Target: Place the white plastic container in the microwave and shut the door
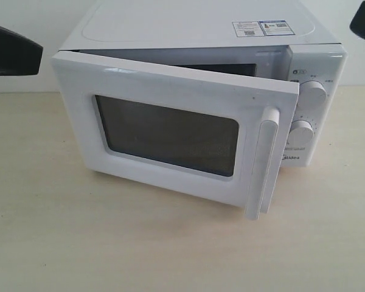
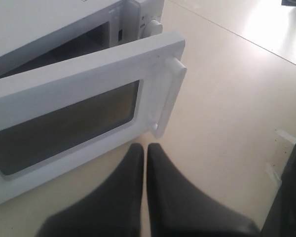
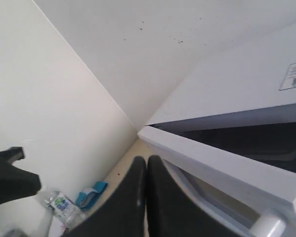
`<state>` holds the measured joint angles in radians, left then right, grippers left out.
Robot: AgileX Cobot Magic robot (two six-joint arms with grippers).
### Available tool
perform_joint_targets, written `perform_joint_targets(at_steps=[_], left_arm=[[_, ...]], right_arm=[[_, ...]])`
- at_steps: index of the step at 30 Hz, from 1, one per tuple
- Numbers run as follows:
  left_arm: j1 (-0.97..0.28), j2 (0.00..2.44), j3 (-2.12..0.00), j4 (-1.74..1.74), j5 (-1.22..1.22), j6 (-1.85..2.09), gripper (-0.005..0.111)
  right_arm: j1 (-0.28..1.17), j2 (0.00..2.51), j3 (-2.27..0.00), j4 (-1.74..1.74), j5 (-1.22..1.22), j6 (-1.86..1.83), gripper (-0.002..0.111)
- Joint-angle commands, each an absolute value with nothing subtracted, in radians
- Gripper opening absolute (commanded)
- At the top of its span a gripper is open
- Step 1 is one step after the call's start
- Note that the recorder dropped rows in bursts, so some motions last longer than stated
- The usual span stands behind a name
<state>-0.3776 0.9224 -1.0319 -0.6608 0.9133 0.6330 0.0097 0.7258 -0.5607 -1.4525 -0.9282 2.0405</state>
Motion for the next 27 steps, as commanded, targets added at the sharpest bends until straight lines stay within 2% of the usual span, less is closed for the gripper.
perform_joint_targets(at_steps=[1,12,27], left_arm=[[-0.383,0.915,-1.036,-0.672,0.890,0.621,0.004],[-0.383,0.915,-1.036,-0.673,0.883,0.621,0.004],[-0.383,0.915,-1.036,-0.673,0.883,0.621,0.004]], right_arm=[[0.012,0.731,-0.574,-1.393,-1.027,2.061,0.000],[0.254,0.731,-0.570,-1.378,-0.779,2.059,0.000],[0.667,0.747,-0.570,-1.099,-0.139,1.996,0.000]])
